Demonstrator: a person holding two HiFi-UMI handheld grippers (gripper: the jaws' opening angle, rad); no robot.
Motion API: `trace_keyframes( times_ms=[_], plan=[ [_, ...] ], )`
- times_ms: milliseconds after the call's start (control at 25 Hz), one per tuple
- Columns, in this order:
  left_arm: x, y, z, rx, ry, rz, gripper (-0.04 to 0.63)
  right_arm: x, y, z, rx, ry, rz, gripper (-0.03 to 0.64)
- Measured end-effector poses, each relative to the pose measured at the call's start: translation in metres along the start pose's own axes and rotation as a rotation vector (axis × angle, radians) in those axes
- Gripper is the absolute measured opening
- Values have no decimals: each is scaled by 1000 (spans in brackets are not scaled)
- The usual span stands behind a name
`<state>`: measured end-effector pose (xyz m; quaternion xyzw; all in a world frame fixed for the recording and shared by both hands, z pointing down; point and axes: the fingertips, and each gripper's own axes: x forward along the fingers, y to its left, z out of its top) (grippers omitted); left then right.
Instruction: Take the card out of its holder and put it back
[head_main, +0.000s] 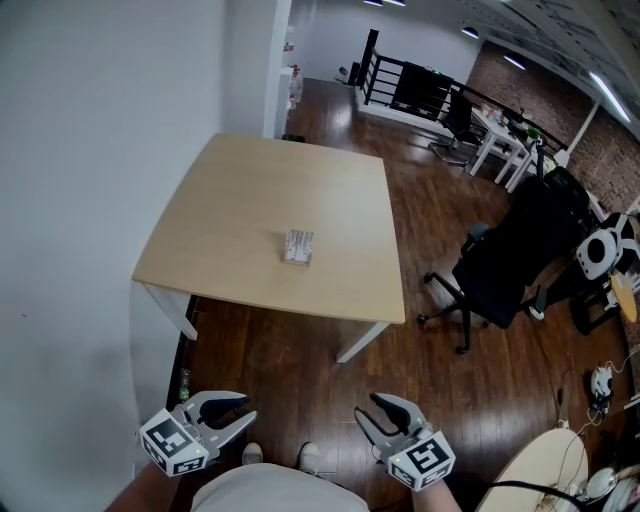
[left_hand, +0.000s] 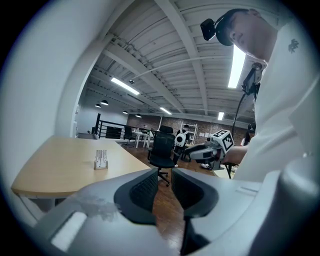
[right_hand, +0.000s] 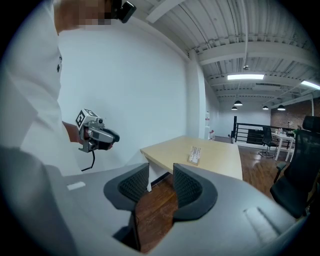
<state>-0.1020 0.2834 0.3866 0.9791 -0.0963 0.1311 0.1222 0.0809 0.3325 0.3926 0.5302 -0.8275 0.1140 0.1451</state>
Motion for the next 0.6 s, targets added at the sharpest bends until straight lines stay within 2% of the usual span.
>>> trace_keyframes(
  times_ms=[600],
  plan=[
    [-2,3,-1,3,-4,-3,91,8,3,8,-35,9,16,149]
  ],
)
